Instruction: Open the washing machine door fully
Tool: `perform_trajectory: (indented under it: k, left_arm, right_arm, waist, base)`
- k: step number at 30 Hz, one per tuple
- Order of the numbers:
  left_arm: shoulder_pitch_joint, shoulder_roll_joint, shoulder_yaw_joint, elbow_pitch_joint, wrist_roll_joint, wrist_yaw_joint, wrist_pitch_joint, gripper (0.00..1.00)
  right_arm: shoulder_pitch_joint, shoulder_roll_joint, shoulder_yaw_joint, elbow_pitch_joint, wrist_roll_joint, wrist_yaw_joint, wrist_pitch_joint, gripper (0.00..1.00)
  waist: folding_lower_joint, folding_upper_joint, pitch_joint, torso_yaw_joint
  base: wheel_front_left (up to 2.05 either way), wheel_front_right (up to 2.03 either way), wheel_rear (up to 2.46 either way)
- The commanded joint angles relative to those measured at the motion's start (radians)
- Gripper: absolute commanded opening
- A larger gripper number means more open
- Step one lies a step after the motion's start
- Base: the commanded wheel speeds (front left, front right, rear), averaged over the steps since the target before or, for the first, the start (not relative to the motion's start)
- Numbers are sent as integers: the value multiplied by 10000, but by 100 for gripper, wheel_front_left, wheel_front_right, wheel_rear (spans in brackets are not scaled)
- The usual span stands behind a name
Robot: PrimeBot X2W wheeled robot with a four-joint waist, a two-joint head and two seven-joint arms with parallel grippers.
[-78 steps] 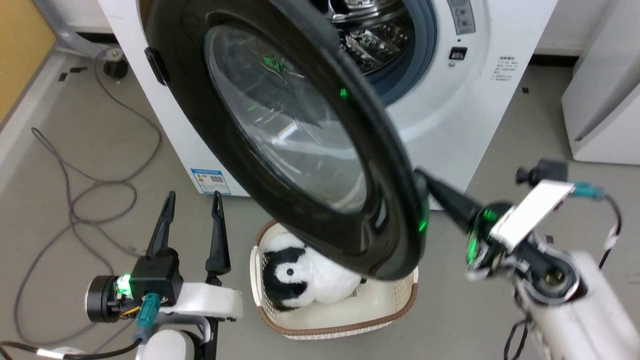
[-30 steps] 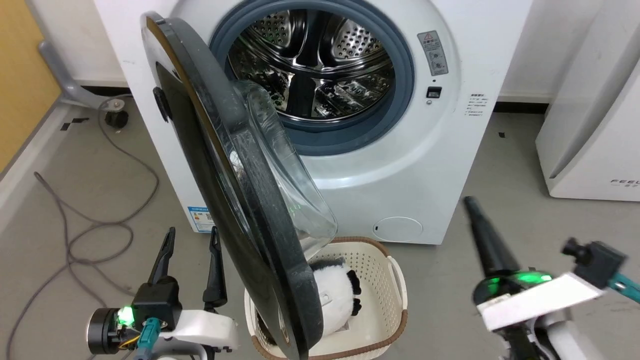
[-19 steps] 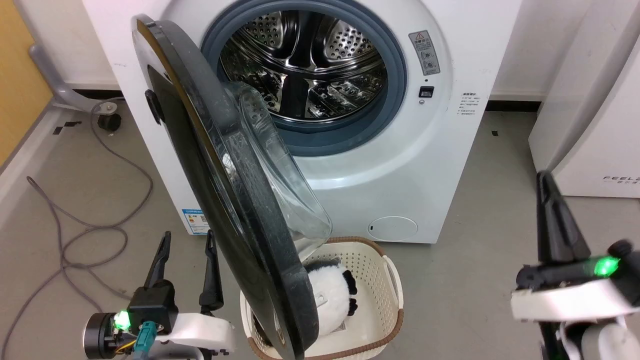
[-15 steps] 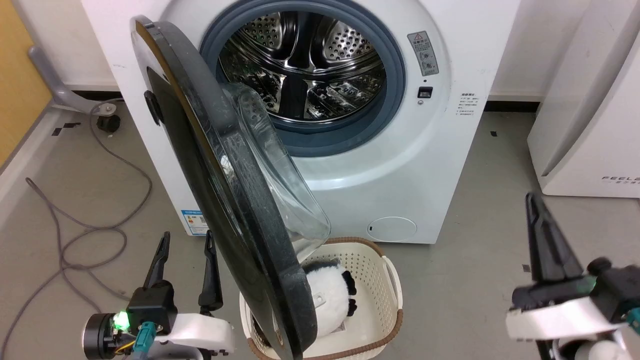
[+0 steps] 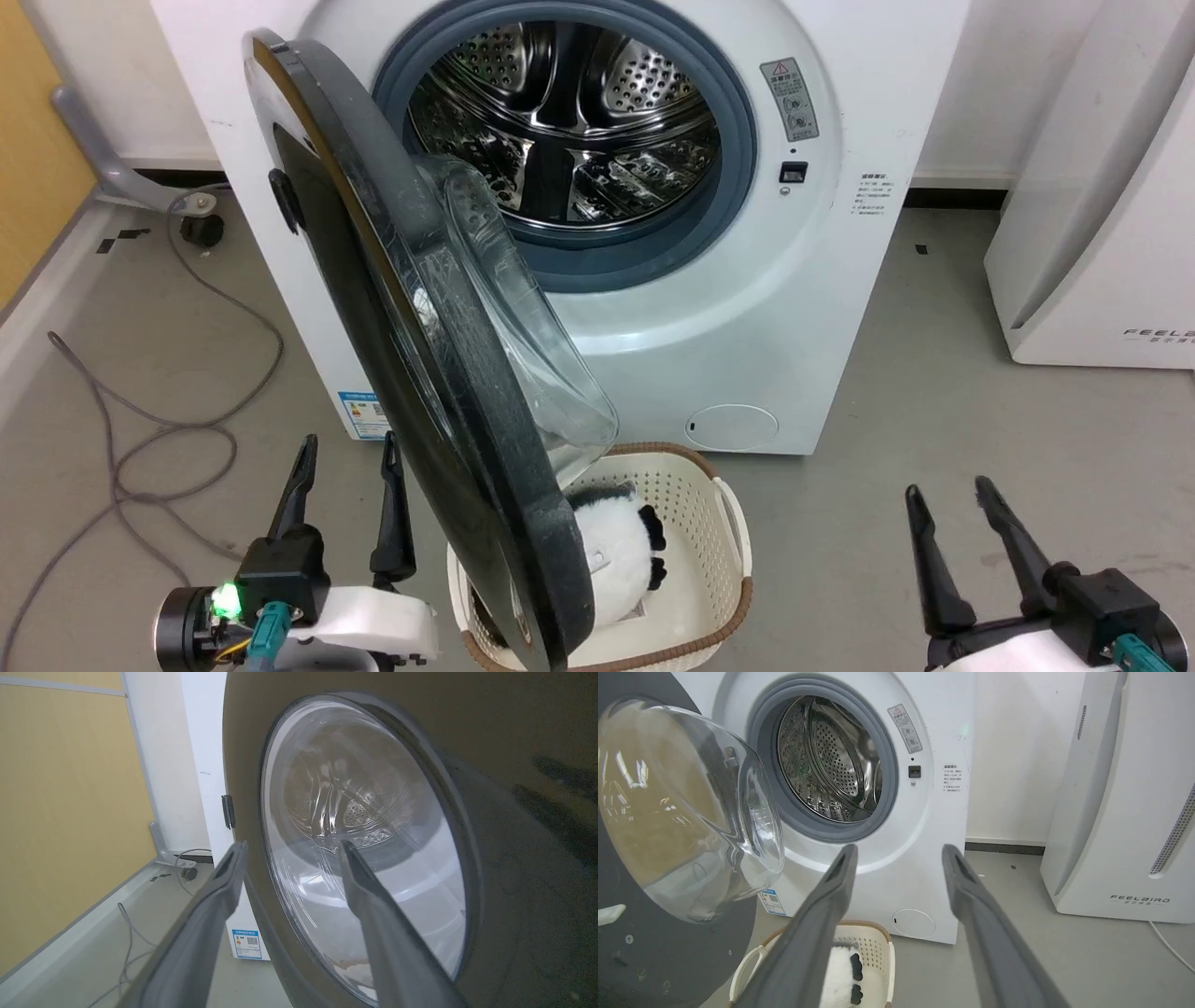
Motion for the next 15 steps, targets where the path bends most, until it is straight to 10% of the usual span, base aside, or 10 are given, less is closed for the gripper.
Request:
perform_trajectory:
  k: [1, 6, 7, 9, 15]
  left_arm:
    - [124, 10, 29, -5, -41, 43, -55, 100]
    - [78, 10, 140, -82, -27, 236, -55, 100]
    - [49, 10, 169, -127, 0, 246, -55, 49]
    - [-27, 20, 246, -322, 83, 253, -55, 0]
    - [-422, 100, 708, -1329, 60, 195, -55, 0]
  right_arm:
    - [86, 50, -16, 60, 66, 6, -45, 100]
    - [31, 51, -46, 185, 45, 6, -45, 100]
    - [18, 51, -47, 199, 33, 6, -45, 100]
    - [-12, 51, -54, 212, -10, 6, -45, 100]
    - [-67, 52, -209, 178, -102, 6, -45, 100]
  waist:
    - [0, -1, 13, 10]
    - [0, -1, 46, 27]
    - [0, -1, 51, 32]
    - [0, -1, 63, 45]
    - [0, -1, 105, 127]
  base:
    - [0, 0, 0]
    - [0, 0, 0]
    - [0, 0, 0]
    - [0, 0, 0]
    - [0, 0, 0]
